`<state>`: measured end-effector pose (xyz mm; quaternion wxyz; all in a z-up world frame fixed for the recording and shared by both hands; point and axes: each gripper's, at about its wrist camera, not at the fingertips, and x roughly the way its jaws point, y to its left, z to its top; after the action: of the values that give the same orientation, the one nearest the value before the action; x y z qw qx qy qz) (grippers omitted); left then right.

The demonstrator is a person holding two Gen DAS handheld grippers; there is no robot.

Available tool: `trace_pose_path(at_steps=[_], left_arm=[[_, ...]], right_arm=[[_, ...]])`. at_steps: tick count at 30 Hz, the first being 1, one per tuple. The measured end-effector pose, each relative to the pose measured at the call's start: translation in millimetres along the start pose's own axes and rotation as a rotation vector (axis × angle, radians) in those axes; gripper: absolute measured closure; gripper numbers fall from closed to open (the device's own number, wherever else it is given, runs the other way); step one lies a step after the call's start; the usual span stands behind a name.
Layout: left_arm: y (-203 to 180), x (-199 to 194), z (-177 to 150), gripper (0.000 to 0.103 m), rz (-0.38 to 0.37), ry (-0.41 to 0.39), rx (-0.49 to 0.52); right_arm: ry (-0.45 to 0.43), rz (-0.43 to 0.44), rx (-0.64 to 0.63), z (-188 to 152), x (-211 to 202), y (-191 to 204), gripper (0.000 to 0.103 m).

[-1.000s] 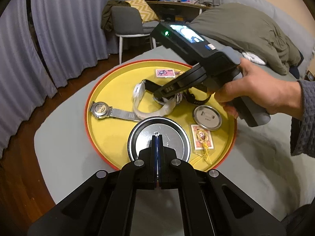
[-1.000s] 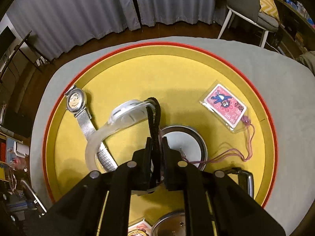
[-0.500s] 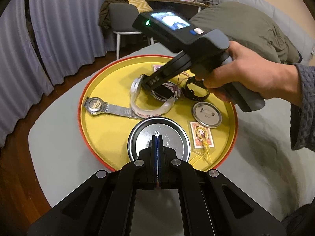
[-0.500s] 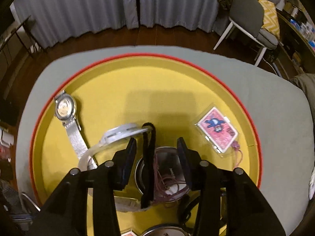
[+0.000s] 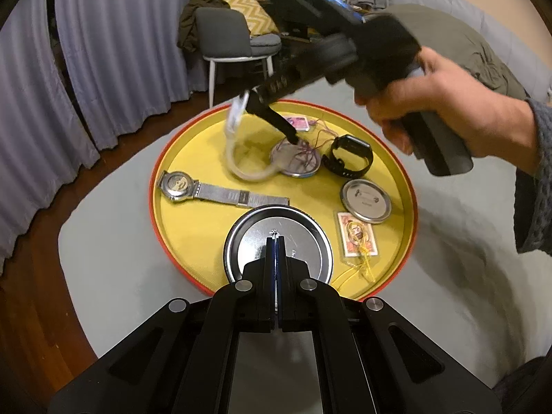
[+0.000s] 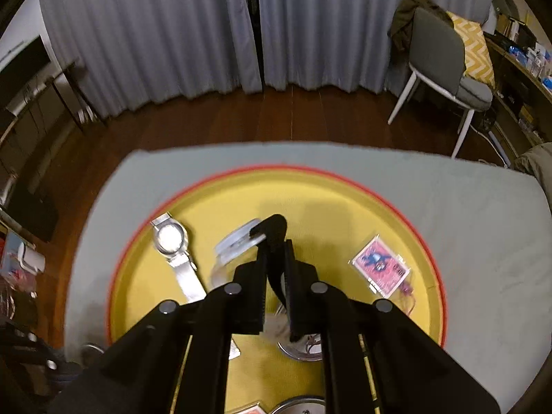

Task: Organize jewelry
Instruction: 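Lift the badge with left tool while right tool carries the white band onto the bed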

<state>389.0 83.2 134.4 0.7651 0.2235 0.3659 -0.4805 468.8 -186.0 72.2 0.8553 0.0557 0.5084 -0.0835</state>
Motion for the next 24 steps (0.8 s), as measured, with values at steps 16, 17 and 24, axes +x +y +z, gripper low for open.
trace_pose_path(at_steps=[16, 17, 24], left_arm=[[-34, -29, 15, 0.103, 0.023, -0.037, 0.06], [-39, -32, 17, 0.103, 0.021, -0.041, 0.063], [-83, -45, 30, 0.103, -0.002, -0.071, 0.126]], right_arm=[[-0.182, 0.088, 0.042, 6, -103, -17, 0.093], [-0.192, 0.087, 0.036, 1, -114, -18, 0.093], [-0.231, 0.078, 0.03, -32, -166, -37, 0.093]])
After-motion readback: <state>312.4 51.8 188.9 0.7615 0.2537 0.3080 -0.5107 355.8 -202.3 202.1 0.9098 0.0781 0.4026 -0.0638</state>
